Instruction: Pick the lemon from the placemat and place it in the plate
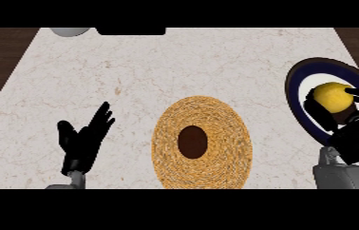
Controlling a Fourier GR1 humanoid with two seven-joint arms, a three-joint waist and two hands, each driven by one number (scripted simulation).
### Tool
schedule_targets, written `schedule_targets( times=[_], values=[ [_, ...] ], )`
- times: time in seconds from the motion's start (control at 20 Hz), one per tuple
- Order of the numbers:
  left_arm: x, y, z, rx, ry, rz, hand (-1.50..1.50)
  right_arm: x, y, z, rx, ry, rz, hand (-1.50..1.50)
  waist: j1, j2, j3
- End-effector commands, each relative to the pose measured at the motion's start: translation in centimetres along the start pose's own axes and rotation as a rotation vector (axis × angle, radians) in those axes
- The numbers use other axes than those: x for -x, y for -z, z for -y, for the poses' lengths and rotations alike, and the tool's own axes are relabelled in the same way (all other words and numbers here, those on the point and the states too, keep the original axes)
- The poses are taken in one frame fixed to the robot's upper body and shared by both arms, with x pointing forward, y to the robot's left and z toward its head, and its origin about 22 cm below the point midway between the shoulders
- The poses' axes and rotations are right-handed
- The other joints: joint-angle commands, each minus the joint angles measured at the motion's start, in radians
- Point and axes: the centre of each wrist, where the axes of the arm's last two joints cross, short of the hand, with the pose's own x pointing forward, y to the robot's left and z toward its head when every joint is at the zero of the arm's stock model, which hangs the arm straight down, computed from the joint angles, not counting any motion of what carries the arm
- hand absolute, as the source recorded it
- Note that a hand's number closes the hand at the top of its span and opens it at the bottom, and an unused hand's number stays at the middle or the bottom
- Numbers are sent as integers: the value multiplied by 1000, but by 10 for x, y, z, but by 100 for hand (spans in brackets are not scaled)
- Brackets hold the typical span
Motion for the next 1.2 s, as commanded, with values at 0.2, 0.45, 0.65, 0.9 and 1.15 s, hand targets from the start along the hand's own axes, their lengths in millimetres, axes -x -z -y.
schedule_targets(
  times=[0.2, 0.45, 0.65, 0.9, 1.15],
  values=[
    [0, 5, 14, 3, -8, -46, 0, 46, 74, 4, 106, 14, -43, 150, 5, 4, -1],
    [15, -2, 5, 12, 15, -26, 0, 62, 103, -8, 100, 10, -59, 150, 14, 6, 0],
    [-5, 12, 8, 28, 22, -17, 0, 99, 120, -4, -125, -193, -243, -150, 30, 19, 0],
    [5, 8, 10, 29, -5, -51, 0, 115, 125, -10, -303, -105, -231, -150, 26, 14, 2],
    [3, 2, 17, 24, -4, -22, 0, 127, 136, -8, -270, 90, -162, -150, 21, 11, 2]
  ],
)
